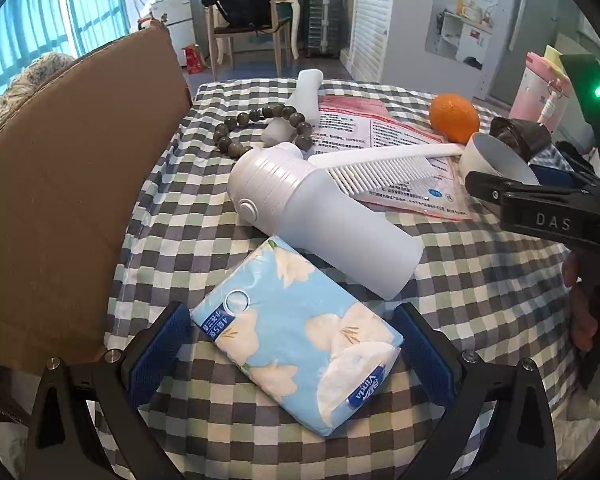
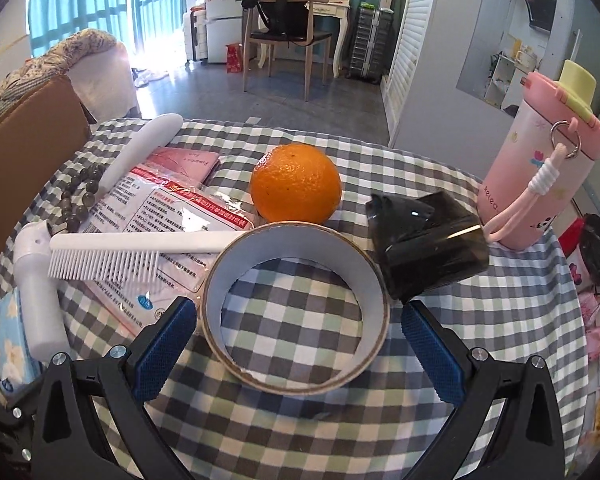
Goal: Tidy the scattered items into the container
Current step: 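Grasp the blue tissue pack with the left gripper while the right grasps the tape roll, then carry tissue pack and tape roll into the box and release both, then grasp the white hair dryer with the left gripper while the right grasps the black nozzle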
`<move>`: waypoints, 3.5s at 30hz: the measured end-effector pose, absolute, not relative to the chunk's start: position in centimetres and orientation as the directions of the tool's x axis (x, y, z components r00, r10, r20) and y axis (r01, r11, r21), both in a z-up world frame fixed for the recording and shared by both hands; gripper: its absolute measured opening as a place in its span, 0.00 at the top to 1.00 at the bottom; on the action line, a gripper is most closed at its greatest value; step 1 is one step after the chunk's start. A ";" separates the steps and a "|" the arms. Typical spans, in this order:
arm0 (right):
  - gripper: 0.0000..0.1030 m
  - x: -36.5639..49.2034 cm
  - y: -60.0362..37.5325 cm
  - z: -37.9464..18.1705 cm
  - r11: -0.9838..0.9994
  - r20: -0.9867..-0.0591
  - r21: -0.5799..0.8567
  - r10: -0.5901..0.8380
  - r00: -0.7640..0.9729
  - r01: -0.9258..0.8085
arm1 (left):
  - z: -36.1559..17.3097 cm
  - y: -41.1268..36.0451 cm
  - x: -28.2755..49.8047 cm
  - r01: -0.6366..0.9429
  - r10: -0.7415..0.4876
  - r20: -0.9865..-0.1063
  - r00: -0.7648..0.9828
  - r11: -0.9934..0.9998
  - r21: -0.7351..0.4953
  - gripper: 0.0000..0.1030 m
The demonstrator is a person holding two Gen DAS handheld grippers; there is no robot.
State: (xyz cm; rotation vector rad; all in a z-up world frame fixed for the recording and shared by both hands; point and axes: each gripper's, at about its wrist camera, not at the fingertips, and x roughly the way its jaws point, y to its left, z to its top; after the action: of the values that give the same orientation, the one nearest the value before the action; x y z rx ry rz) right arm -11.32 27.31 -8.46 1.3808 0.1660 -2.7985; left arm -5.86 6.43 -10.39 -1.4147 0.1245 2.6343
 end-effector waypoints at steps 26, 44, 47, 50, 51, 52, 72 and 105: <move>0.18 -6.6 24.6 0.3 -0.989 -0.673 -0.058 -0.059 -0.737 0.133 | -1.5 4.5 -4.4 -0.143 0.016 -0.688 -0.726 -0.982 0.128 0.14; 0.18 -6.3 7.9 7.6 -0.905 -0.539 -0.115 -0.289 -0.791 0.409 | 6.8 -9.0 -5.4 0.183 -0.208 -0.576 -0.791 -0.978 0.101 0.13; 0.18 -6.6 5.1 7.6 -0.887 -0.539 -0.123 -0.317 -0.781 0.445 | 6.6 -11.0 -5.4 0.216 -0.233 -0.578 -0.783 -0.971 0.098 0.13; 0.18 -7.1 2.9 7.3 -0.867 -0.550 -0.123 -0.345 -0.761 0.482 | 6.4 -12.9 -5.2 0.247 -0.252 -0.580 -0.775 -0.965 0.090 0.13; 0.18 -7.3 2.1 7.2 -0.863 -0.553 -0.128 -0.348 -0.757 0.490 | 6.4 -13.5 -5.2 0.257 -0.259 -0.581 -0.772 -0.962 0.088 0.13; 0.18 -7.3 1.5 7.1 -0.858 -0.557 -0.131 -0.351 -0.753 0.497 | 6.2 -14.1 -5.2 0.269 -0.267 -0.583 -0.768 -0.959 0.086 0.13; 0.14 -11.3 -4.0 1.8 -0.812 -0.659 -0.137 -0.353 -0.665 0.567 | 1.4 -17.6 -7.8 0.308 -0.314 -0.674 -0.669 -0.942 0.134 0.05; 0.07 -7.8 23.3 5.5 -0.997 -0.564 -0.076 0.033 -0.825 0.012 | 2.9 -0.1 -6.2 -0.076 0.030 -0.632 -0.775 -0.996 0.046 0.00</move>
State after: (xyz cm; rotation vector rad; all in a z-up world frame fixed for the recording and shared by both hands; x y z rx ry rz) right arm -7.79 23.25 5.49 0.9325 0.1211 -3.0088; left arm -6.16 -0.07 2.94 -1.0323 0.1069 2.9053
